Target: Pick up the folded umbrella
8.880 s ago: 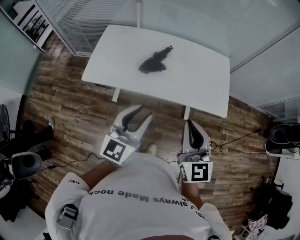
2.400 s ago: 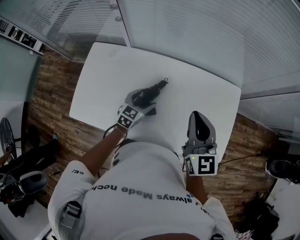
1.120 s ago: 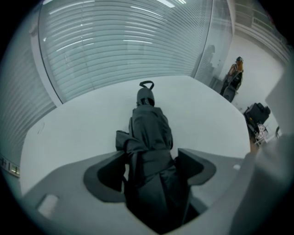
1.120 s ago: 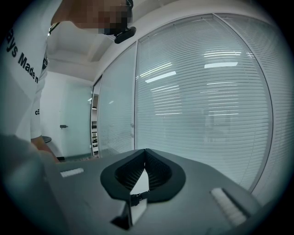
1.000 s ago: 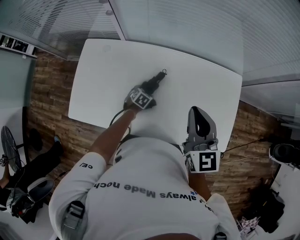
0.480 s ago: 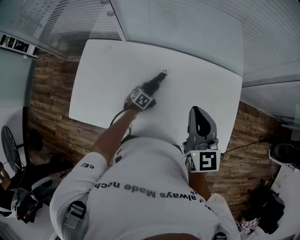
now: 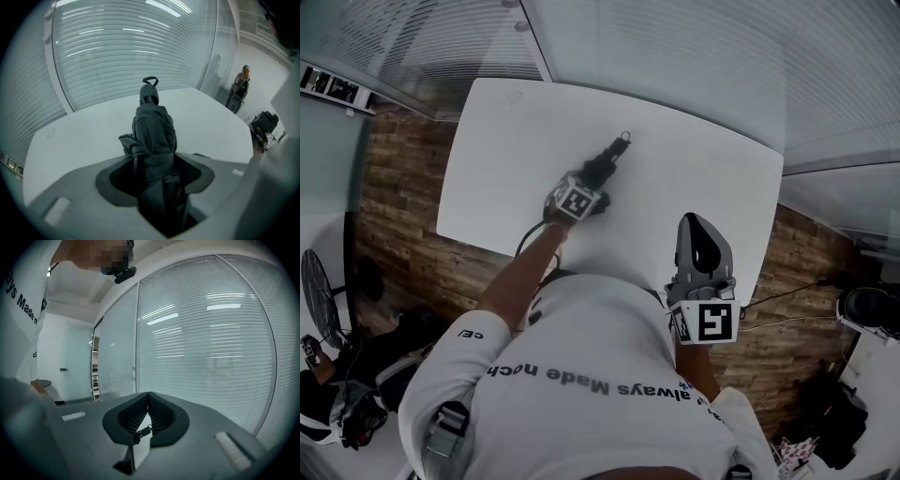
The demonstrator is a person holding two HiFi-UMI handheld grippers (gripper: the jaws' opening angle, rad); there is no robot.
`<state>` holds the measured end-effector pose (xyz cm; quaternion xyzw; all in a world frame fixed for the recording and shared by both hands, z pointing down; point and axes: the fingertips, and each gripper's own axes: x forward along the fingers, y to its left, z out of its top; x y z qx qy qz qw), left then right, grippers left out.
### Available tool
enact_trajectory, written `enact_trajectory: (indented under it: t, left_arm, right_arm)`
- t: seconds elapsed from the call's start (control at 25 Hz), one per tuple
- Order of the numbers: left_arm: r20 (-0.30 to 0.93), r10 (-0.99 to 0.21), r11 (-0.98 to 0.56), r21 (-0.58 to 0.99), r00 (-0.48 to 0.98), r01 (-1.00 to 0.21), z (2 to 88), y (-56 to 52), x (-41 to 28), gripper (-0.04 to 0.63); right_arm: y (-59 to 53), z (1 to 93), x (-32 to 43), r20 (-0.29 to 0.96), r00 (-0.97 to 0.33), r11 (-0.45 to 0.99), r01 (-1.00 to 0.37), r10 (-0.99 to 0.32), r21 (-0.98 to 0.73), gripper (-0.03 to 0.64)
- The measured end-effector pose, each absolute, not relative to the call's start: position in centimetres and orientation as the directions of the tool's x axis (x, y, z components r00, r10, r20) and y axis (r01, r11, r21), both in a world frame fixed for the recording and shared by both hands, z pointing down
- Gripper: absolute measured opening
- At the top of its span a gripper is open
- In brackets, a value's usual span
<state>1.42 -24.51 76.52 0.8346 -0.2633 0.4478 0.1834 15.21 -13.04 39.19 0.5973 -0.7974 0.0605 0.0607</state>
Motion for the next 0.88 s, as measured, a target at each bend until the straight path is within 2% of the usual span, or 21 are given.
enact_trajectory:
  t: [0.44, 0.88]
  left_arm:
    - [0.712, -0.418, -0.750, 0.079, 0.564, -0.657, 68.2, -26.9, 2.0, 0.244]
    - [0.493, -0.572, -0.735, 0.046, 0.655, -0.676, 56.3, -27.4, 2.6, 0.244]
  right_arm:
    - [-13.3, 39.0, 14.9, 0.160, -0.286, 0.286, -0.958, -0.945, -0.026, 0.002]
    - [-12.5, 38.5, 14.6, 0.150, -0.287, 0.288, -0.958, -0.946, -0.016, 0.002]
